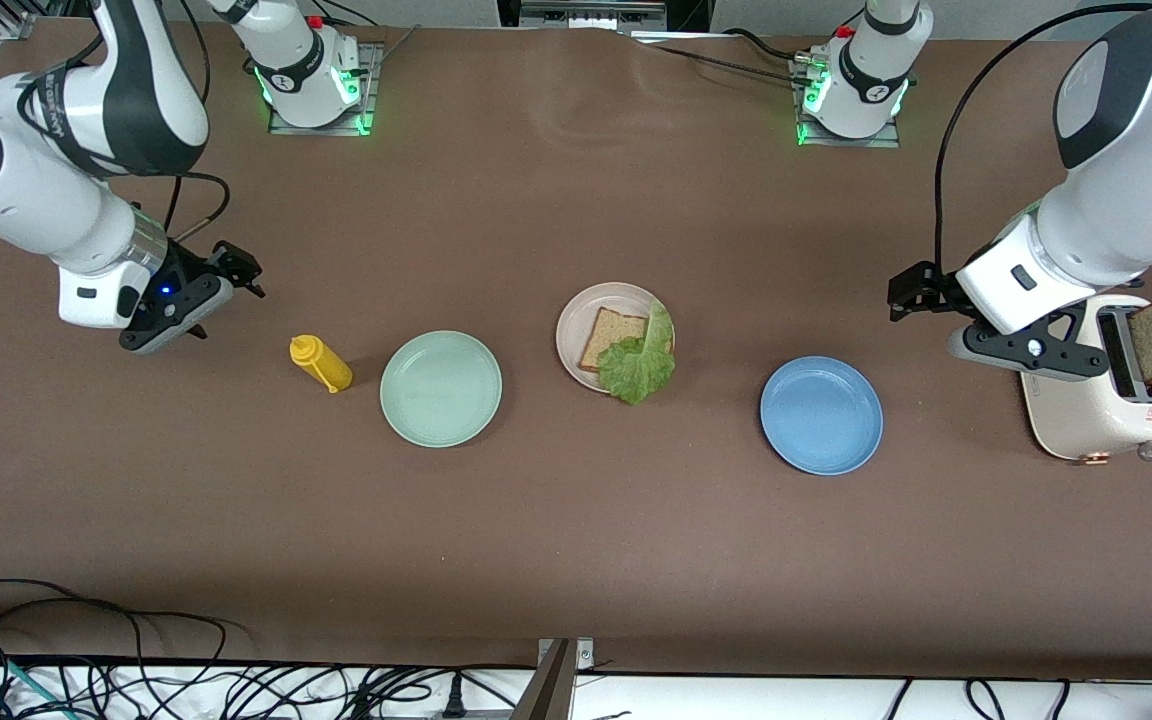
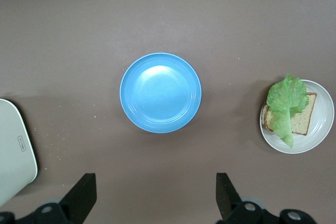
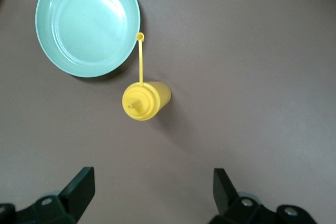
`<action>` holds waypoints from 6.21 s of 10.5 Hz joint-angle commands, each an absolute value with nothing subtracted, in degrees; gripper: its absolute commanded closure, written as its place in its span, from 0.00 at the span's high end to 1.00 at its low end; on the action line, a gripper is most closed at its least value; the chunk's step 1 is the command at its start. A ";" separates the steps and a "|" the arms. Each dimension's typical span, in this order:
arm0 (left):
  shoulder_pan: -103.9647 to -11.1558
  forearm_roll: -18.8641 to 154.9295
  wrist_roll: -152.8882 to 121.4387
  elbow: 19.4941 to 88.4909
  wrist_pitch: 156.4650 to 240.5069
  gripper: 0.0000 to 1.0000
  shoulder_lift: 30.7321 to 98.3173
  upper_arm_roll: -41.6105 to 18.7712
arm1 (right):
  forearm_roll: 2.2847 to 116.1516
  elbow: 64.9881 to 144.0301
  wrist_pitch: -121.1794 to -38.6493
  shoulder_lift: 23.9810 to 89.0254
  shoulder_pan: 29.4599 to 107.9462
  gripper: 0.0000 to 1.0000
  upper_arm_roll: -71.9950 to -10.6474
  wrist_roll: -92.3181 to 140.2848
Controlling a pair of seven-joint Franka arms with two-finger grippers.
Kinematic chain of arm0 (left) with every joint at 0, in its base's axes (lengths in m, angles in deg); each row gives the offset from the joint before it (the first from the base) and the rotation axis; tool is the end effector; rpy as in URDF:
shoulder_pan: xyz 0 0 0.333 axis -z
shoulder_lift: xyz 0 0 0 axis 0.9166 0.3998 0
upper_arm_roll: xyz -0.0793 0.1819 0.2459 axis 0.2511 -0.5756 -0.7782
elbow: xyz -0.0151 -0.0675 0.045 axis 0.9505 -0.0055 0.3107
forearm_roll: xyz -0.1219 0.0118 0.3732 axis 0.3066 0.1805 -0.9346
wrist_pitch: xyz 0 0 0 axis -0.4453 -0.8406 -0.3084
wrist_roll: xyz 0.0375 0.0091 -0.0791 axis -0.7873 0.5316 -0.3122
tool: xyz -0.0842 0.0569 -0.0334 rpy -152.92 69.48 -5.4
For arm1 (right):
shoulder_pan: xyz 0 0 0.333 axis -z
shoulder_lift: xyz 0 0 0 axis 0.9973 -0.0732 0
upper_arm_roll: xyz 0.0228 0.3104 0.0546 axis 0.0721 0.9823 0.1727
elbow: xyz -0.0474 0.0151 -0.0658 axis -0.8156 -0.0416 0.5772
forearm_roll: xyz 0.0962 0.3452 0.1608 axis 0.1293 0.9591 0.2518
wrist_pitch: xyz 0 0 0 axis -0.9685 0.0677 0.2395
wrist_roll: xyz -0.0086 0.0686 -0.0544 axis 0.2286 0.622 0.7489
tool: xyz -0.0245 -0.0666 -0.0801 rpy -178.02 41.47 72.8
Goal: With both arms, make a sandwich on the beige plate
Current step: 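Raise the right gripper and move it toward the yellow mustard bottle, then lower the right gripper around the mustard bottle and close it, then lift the mustard bottle with the right gripper, then carry the mustard bottle over the beige plate with the right gripper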
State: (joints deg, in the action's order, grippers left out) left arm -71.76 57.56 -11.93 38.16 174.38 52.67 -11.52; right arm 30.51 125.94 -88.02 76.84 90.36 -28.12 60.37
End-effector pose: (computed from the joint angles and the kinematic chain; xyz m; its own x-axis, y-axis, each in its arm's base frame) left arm 0.6130 -0.1150 0.5447 0.9822 -0.1738 -0.0720 -0.1708 -0.9843 0.0451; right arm 0.5531 0.0361 0.3951 0.7654 0.6385 0.0810 0.6436 -0.7591 -0.0978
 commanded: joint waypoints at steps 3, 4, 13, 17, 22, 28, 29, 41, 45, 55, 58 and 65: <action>-71.00 55.70 -14.63 38.83 171.59 1.00 51.65 -10.76 | 42.92 129.32 -91.82 74.00 91.34 1.00 -32.87 81.41; -71.00 55.70 -14.64 38.66 170.46 1.00 51.65 -10.76 | 45.20 129.32 -92.00 72.69 91.43 1.00 -33.49 85.10; -71.00 54.38 -17.89 38.30 169.57 1.00 49.89 -10.32 | 62.88 128.89 -93.67 62.57 91.60 1.00 -34.47 110.17; -71.00 54.47 -17.98 38.30 169.57 1.00 49.89 -10.41 | 68.24 128.62 -94.36 58.53 90.99 1.00 -34.47 117.20; -71.00 54.56 -18.94 38.22 169.57 1.00 49.89 -10.41 | 68.51 126.70 -95.16 55.19 90.20 1.00 -33.94 118.44; -71.00 54.56 -18.94 38.22 169.57 1.00 49.89 -10.41 | 68.87 124.49 -95.25 52.72 89.32 1.00 -33.41 119.06; -71.00 54.56 -18.94 38.22 169.57 1.00 49.89 -10.32 | 69.30 124.23 -95.25 52.20 89.32 1.00 -32.63 119.06; -71.00 54.56 -18.94 38.22 169.57 1.00 49.89 -10.32 | 71.50 121.50 -97.01 49.38 88.44 0.14 -31.21 121.70; -71.00 54.47 -18.94 38.22 169.57 1.00 49.89 -10.32 | 70.28 119.75 -96.92 49.99 87.47 0.00 -31.13 116.63; -71.00 54.38 -19.12 38.22 169.57 1.00 49.89 -10.32 | 39.45 112.03 -92.29 56.94 83.26 0.00 -22.17 71.49; -71.00 54.30 -19.12 38.22 169.57 1.00 49.89 -10.32 | 30.48 107.36 -88.14 56.85 78.44 0.00 -20.49 53.28; -71.35 54.03 -18.50 38.04 169.22 1.00 49.89 -10.76 | 16.59 99.38 -80.86 52.03 61.49 0.00 -23.81 23.38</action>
State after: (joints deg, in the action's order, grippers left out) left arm -71.07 55.87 -18.32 38.22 170.41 50.60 -10.91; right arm 19.36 104.83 -85.03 54.95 66.05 -21.17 28.26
